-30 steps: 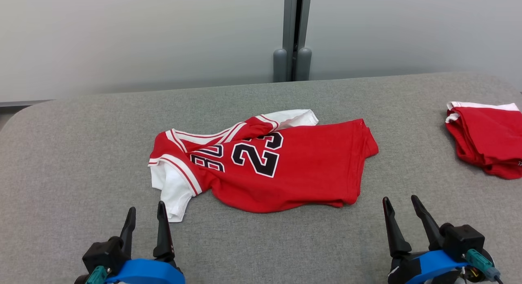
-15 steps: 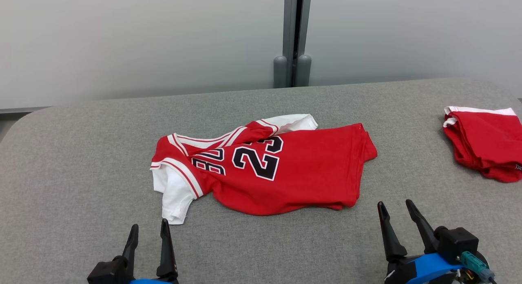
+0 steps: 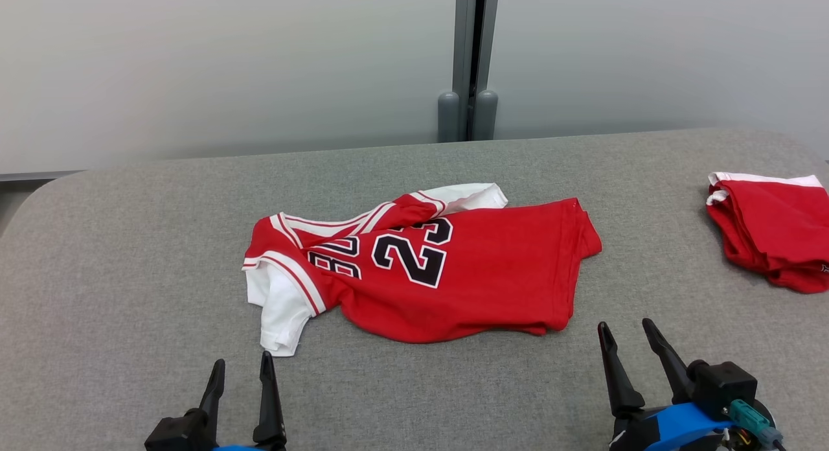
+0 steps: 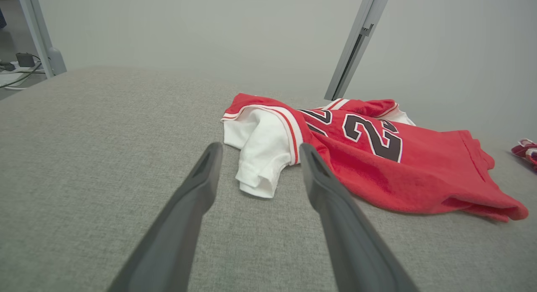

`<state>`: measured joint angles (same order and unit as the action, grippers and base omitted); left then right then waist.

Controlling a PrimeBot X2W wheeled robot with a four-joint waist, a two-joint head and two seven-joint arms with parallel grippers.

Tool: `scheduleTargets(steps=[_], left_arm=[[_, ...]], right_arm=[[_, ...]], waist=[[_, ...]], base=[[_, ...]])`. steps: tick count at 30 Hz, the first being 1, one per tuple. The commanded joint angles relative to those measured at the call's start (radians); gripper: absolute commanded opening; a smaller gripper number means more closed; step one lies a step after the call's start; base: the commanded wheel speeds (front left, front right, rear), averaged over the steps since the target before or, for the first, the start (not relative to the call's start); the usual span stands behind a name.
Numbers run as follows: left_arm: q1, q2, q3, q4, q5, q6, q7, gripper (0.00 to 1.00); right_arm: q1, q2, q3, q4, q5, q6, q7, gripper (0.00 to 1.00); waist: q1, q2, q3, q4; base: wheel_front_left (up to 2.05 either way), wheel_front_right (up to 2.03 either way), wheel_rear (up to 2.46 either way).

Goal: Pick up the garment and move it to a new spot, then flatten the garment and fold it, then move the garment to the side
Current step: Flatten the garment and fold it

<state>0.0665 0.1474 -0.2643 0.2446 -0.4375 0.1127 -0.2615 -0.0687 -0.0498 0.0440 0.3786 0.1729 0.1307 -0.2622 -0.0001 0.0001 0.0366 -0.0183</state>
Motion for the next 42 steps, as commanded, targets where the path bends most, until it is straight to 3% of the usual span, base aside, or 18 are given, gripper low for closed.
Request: scheduleTargets(steps=[1, 12, 19, 31, 32, 33, 36, 42], left_arm=[[-0.006, 0.003, 0.002, 0.002, 0.003, 0.001, -0.002, 1.0], [-0.034, 0.007, -0.012, 0.005, 0.01, 0.009, 0.0, 1.0], [-0.059, 0.005, -0.02, 0.011, 0.015, 0.01, 0.0, 1.0], [-0.078, 0.004, -0.019, 0.023, 0.017, 0.009, -0.003, 1.0], [-0.08, 0.003, -0.019, 0.024, 0.018, 0.01, -0.003, 1.0], [-0.082, 0.003, -0.018, 0.024, 0.019, 0.01, -0.003, 1.0], [-0.086, 0.003, -0.016, 0.026, 0.02, 0.011, -0.004, 1.0], [-0.081, 0.004, -0.012, 0.033, 0.023, 0.011, -0.004, 1.0]], right_arm=[[-0.006, -0.001, 0.0, 0.003, 0.001, 0.0, -0.004, 1.0], [-0.042, -0.001, 0.004, 0.041, -0.039, 0.0, 0.028, 1.0], [-0.127, -0.002, 0.028, 0.192, -0.017, 0.0, 0.113, 1.0], [-0.287, -0.001, 0.081, 0.447, 0.023, 0.0, 0.095, 1.0], [-0.298, -0.001, 0.089, 0.464, 0.027, 0.0, 0.091, 0.84], [-0.31, -0.001, 0.098, 0.479, 0.027, 0.0, 0.087, 0.46], [-0.34, -0.001, 0.113, 0.515, 0.028, 0.0, 0.068, 0.0], [-0.345, -0.002, 0.146, 0.475, 0.061, 0.0, 0.017, 0.0]], waist=[[0.0001, -0.0001, 0.001, 0.0], [0.0001, -0.0001, 0.025, 0.024], [0.0001, -0.0001, 0.062, 0.065], [0.0001, -0.0001, 0.101, 0.111], [0.0001, -0.0001, 0.103, 0.112], [0.0001, -0.0001, 0.106, 0.112], [0.0001, -0.0001, 0.114, 0.11], [0.0001, -0.0001, 0.107, 0.087]], base=[[0.0, 0.0, 0.0], [0.0, 0.0, 0.0], [0.0, 0.0, 0.0], [0.0, 0.0, 0.0], [0.0, 0.0, 0.0], [0.0, 0.0, 0.0], [0.0, 0.0, 0.0], [0.0, 0.0, 0.0]])
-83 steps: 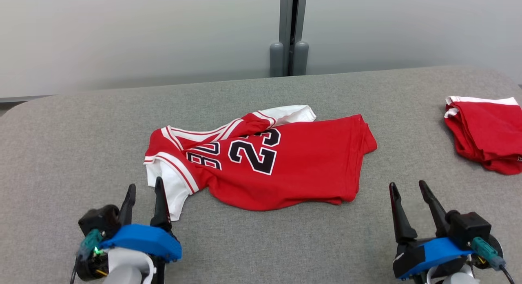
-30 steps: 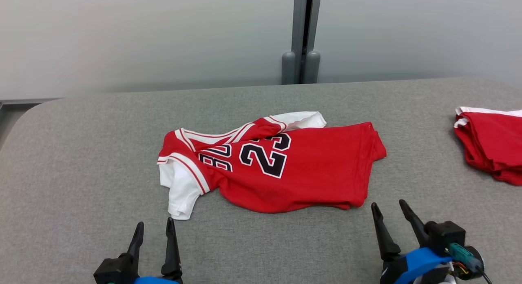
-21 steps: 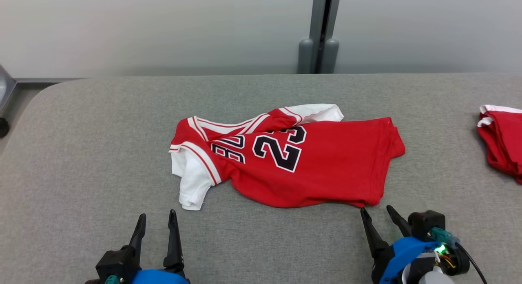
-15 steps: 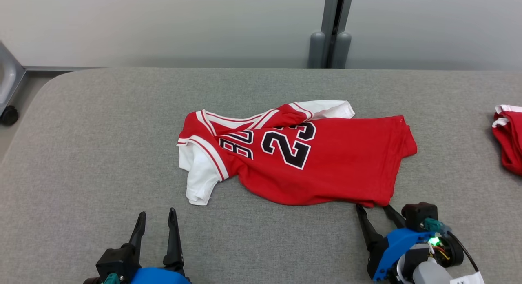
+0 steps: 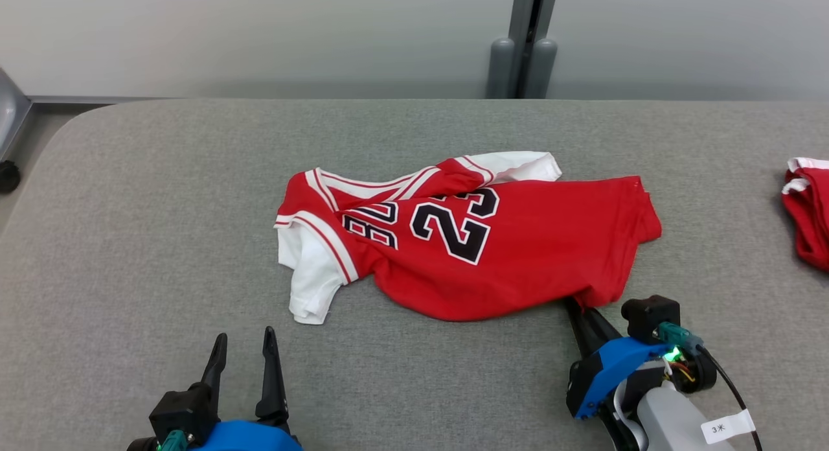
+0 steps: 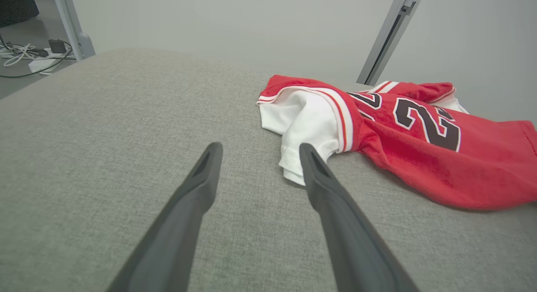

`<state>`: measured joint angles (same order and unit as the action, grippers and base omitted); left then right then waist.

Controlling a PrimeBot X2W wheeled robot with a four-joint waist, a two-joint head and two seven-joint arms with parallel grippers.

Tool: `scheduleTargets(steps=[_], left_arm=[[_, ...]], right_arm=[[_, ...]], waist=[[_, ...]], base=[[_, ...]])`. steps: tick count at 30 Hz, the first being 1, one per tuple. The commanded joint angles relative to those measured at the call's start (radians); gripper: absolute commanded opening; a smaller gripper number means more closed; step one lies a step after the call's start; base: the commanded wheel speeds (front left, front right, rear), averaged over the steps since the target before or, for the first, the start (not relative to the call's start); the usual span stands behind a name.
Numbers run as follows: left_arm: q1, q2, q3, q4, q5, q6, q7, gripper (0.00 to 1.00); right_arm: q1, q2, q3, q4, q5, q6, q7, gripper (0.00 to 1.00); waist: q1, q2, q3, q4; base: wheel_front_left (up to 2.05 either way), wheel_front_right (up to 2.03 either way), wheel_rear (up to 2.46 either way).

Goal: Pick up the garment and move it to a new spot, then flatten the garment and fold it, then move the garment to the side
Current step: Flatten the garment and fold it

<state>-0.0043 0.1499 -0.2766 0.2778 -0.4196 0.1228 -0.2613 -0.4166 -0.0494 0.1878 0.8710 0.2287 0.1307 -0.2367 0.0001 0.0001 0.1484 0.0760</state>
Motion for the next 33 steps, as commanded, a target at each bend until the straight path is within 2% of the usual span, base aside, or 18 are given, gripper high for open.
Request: scheduleTargets(steps=[1, 5, 8, 9, 10, 11, 18, 22, 27, 28, 29, 30, 31, 32, 33], left_arm=[[-0.005, 0.0, 0.002, 0.0, 0.006, 0.001, -0.004, 1.0], [0.013, 0.002, 0.008, -0.005, 0.007, 0.005, -0.005, 1.0], [0.022, 0.005, 0.013, -0.01, 0.009, 0.007, -0.005, 1.0], [0.022, 0.005, 0.013, -0.01, 0.009, 0.007, -0.005, 1.0], [0.023, 0.006, 0.014, -0.013, 0.01, 0.006, -0.005, 1.0], [0.023, 0.006, 0.014, -0.013, 0.01, 0.006, -0.005, 1.0], [0.018, 0.007, 0.01, -0.017, 0.017, -0.001, -0.005, 1.0], [0.009, 0.008, 0.005, -0.013, 0.021, -0.006, -0.005, 1.0], [0.003, 0.008, -0.003, -0.008, 0.025, -0.008, -0.005, 1.0], [0.003, 0.008, -0.004, -0.007, 0.025, -0.008, -0.005, 1.0], [0.003, 0.008, -0.005, -0.007, 0.024, -0.008, -0.005, 1.0], [0.002, 0.009, -0.005, -0.007, 0.024, -0.007, -0.005, 1.0], [0.002, 0.01, -0.004, -0.007, 0.023, -0.007, -0.005, 1.0], [0.001, 0.011, -0.004, -0.007, 0.023, -0.006, -0.005, 1.0], [0.001, 0.012, -0.004, -0.006, 0.022, -0.005, -0.005, 1.0]], right_arm=[[0.029, -0.002, 0.009, -0.067, 0.004, 0.0, -0.016, 0.0], [0.116, -0.002, 0.008, -0.228, -0.025, 0.0, -0.013, 0.0], [0.206, -0.002, 0.0, -0.383, -0.057, 0.0, 0.046, 0.0], [0.206, -0.002, 0.0, -0.383, -0.057, 0.0, 0.046, 0.0], [0.274, -0.002, -0.016, -0.495, -0.077, 0.0, 0.102, 0.0], [0.274, -0.002, -0.016, -0.495, -0.077, 0.0, 0.102, 0.0], [0.497, -0.002, -0.032, -0.838, -0.099, 0.0, 0.319, 0.0], [0.574, -0.002, -0.062, -0.897, -0.095, 0.0, 0.387, 0.0], [0.589, -0.002, -0.146, -0.848, -0.093, 0.0, 0.372, 0.02], [0.584, -0.002, -0.165, -0.832, -0.085, 0.0, 0.364, 0.07], [0.58, -0.002, -0.179, -0.815, -0.084, 0.0, 0.355, 0.18], [0.574, -0.002, -0.194, -0.798, -0.085, 0.0, 0.346, 0.35], [0.565, -0.002, -0.21, -0.784, -0.084, 0.0, 0.332, 0.91], [0.557, -0.002, -0.222, -0.771, -0.09, 0.0, 0.322, 1.0], [0.551, -0.002, -0.231, -0.761, -0.097, 0.0, 0.311, 1.0]], waist=[[-0.0001, -0.0001, -0.014, -0.021], [-0.0001, -0.0001, -0.035, -0.058], [-0.0001, -0.0001, -0.049, -0.092], [-0.0001, -0.0001, -0.049, -0.092], [-0.0001, -0.0001, -0.055, -0.11], [-0.0001, -0.0001, -0.055, -0.11], [-0.0001, -0.0001, -0.057, -0.15], [-0.0001, -0.0001, -0.052, -0.155], [-0.0001, -0.0001, -0.051, -0.151], [-0.0001, -0.0001, -0.051, -0.149], [-0.0001, -0.0001, -0.052, -0.146], [-0.0001, -0.0001, -0.052, -0.144], [-0.0001, -0.0001, -0.052, -0.143], [-0.0001, -0.0001, -0.052, -0.141], [-0.0001, -0.0001, -0.053, -0.139]], base=[[0.0, 0.0, 0.0], [0.0, 0.0, 0.0], [0.0, 0.0, 0.0], [0.0, 0.0, 0.0], [0.0, 0.0, 0.0], [0.0, 0.0, 0.0], [0.0, 0.0, 0.0], [0.0, 0.0, 0.0], [0.0, 0.0, 0.0], [0.0, 0.0, 0.0], [0.0, 0.0, 0.0], [0.0, 0.0, 0.0], [0.0, 0.0, 0.0], [0.0, 0.0, 0.0], [0.0, 0.0, 0.0]])
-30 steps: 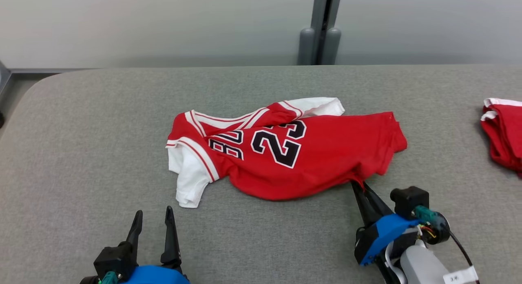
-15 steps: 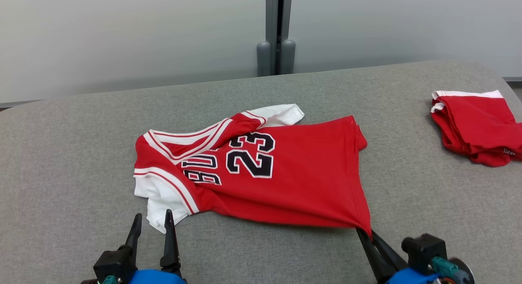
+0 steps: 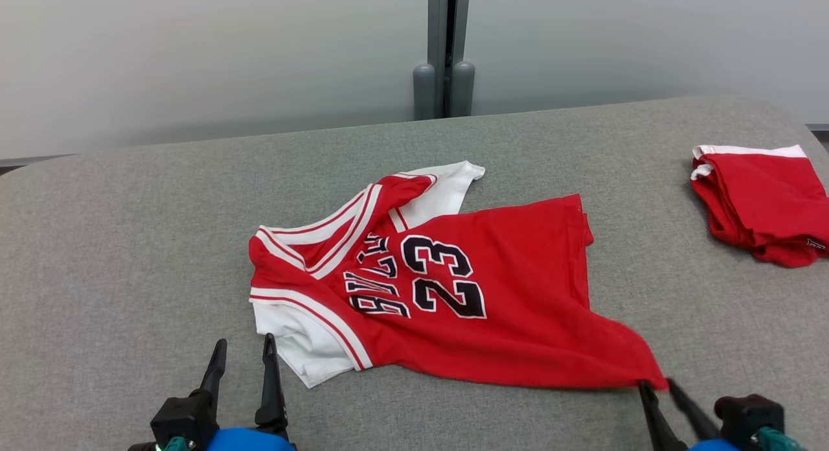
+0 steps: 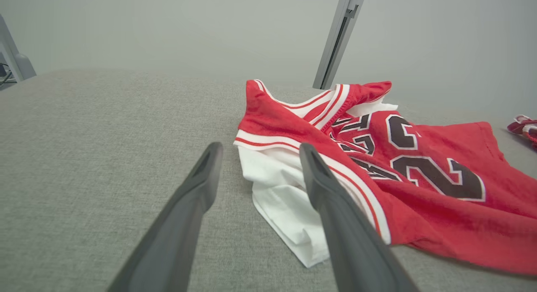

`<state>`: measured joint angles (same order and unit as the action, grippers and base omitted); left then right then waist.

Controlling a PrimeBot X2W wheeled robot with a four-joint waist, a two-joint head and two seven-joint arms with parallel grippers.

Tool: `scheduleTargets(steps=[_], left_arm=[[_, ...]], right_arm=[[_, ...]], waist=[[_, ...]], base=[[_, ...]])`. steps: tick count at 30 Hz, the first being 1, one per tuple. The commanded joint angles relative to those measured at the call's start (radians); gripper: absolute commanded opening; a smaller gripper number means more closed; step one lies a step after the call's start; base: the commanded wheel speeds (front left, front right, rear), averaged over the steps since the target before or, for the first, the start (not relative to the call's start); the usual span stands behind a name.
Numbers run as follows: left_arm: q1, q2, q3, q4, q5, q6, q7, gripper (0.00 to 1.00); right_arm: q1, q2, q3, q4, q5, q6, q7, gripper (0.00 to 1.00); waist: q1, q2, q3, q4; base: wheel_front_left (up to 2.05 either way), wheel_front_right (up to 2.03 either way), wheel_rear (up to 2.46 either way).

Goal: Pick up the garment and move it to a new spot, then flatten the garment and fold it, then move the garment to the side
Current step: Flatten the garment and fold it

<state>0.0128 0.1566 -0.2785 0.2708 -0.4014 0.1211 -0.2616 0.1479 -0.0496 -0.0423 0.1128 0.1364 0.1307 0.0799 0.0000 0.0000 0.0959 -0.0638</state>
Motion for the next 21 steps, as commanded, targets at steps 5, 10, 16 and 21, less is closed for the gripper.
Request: scheduleTargets(steps=[5, 10, 16, 21], left_arm=[[-0.027, 0.018, -0.011, 0.018, 0.006, -0.009, 0.02, 1.0], [-0.087, 0.042, -0.019, 0.09, -0.002, -0.03, 0.088, 1.0], [-0.187, 0.058, -0.014, 0.228, -0.032, -0.065, 0.162, 1.0], [-0.244, 0.046, -0.02, 0.296, -0.067, -0.123, 0.187, 1.0]], right_arm=[[-0.067, -0.002, -0.045, -0.01, 0.01, 0.0, -0.067, 1.0], [-0.133, -0.001, -0.076, -0.063, -0.018, 0.0, -0.122, 1.0], [-0.197, -0.001, -0.038, -0.095, -0.015, 0.0, -0.133, 1.0], [-0.22, -0.002, -0.02, -0.1, -0.001, 0.0, -0.136, 1.0]], waist=[[0.0, 0.0, -0.001, 0.0], [0.0, 0.0, 0.008, -0.009], [0.0, 0.0, 0.037, -0.033], [0.0, 0.0, 0.06, -0.045]], base=[[0.0, 0.0, 0.0], [0.0, 0.0, 0.0], [0.0, 0.0, 0.0], [0.0, 0.0, 0.0]])
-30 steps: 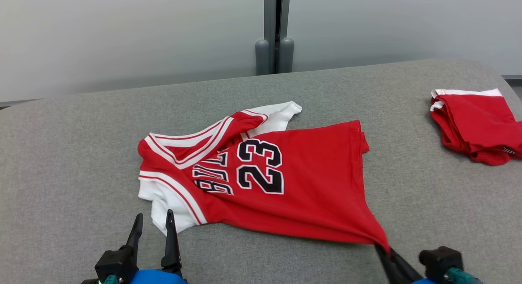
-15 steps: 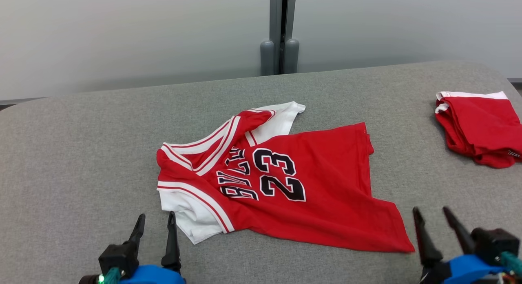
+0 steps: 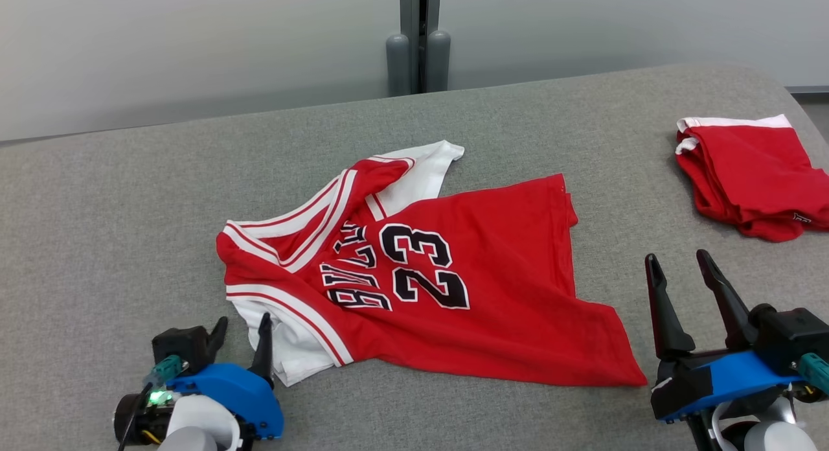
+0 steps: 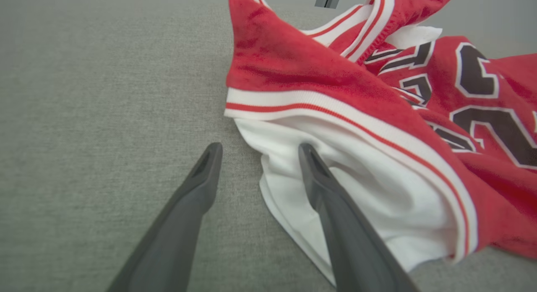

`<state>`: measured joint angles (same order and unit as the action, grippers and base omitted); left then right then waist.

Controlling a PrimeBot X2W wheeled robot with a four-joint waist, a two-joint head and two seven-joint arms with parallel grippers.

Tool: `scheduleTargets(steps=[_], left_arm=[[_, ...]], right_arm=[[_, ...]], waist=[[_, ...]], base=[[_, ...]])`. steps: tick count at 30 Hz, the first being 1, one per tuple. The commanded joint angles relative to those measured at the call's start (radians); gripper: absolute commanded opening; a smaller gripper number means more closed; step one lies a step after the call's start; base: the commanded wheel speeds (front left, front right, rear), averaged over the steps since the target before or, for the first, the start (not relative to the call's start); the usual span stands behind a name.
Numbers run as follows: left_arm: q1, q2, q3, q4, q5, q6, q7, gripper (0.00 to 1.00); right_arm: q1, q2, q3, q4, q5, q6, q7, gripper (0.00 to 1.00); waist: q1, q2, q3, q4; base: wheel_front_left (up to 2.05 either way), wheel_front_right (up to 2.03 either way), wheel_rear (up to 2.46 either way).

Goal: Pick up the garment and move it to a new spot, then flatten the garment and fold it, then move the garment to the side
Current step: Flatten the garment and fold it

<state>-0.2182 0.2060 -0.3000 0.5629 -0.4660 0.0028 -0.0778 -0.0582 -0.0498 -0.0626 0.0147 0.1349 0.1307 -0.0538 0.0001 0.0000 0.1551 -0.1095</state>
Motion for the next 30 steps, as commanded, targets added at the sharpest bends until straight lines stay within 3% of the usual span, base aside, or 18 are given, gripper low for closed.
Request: scheduleTargets(steps=[1, 2, 4, 5, 9, 18, 29, 30], left_arm=[[-0.02, -0.007, -0.003, 0.012, -0.009, -0.019, 0.006, 0.81], [-0.027, -0.009, -0.012, 0.017, -0.012, -0.034, 0.01, 0.44], [-0.038, -0.013, -0.027, 0.028, -0.017, -0.058, 0.014, 0.09], [-0.043, -0.015, -0.031, 0.033, -0.018, -0.066, 0.011, 0.0], [-0.055, -0.024, -0.05, 0.046, -0.009, -0.077, -0.019, 0.0], [0.014, -0.003, -0.07, -0.072, 0.042, -0.023, -0.097, 0.0], [0.298, 0.048, -0.053, -0.464, 0.007, 0.146, 0.141, 0.0], [0.312, 0.057, -0.051, -0.472, 0.004, 0.154, 0.16, 0.04]], right_arm=[[-0.016, -0.001, 0.0, -0.001, -0.001, 0.0, -0.003, 1.0], [-0.018, -0.001, -0.001, 0.0, -0.004, 0.0, -0.004, 1.0], [-0.02, -0.001, -0.003, 0.0, -0.005, 0.0, -0.008, 1.0], [-0.021, -0.001, -0.003, 0.001, -0.006, 0.0, -0.01, 1.0], [-0.031, -0.001, -0.007, 0.006, -0.007, 0.0, -0.02, 1.0], [-0.011, -0.001, -0.001, 0.027, -0.01, 0.0, -0.035, 1.0], [-0.002, -0.001, 0.009, 0.062, 0.007, 0.0, -0.05, 1.0], [-0.004, -0.001, 0.013, 0.066, 0.008, 0.0, -0.051, 1.0]], waist=[[-0.0001, 0.0, 0.004, 0.0], [-0.0001, 0.0, 0.007, 0.0], [-0.0001, 0.0, 0.01, 0.002], [-0.0001, 0.0, 0.01, 0.003], [-0.0001, 0.0, 0.006, 0.014], [-0.0001, 0.0, -0.025, 0.074], [-0.0001, 0.0, -0.04, 0.12], [-0.0001, 0.0, -0.038, 0.119]], base=[[0.0, 0.0, 0.0], [0.0, 0.0, 0.0], [0.0, 0.0, 0.0], [0.0, 0.0, 0.0], [0.0, 0.0, 0.0], [0.0, 0.0, 0.0], [0.0, 0.0, 0.0], [0.0, 0.0, 0.0]])
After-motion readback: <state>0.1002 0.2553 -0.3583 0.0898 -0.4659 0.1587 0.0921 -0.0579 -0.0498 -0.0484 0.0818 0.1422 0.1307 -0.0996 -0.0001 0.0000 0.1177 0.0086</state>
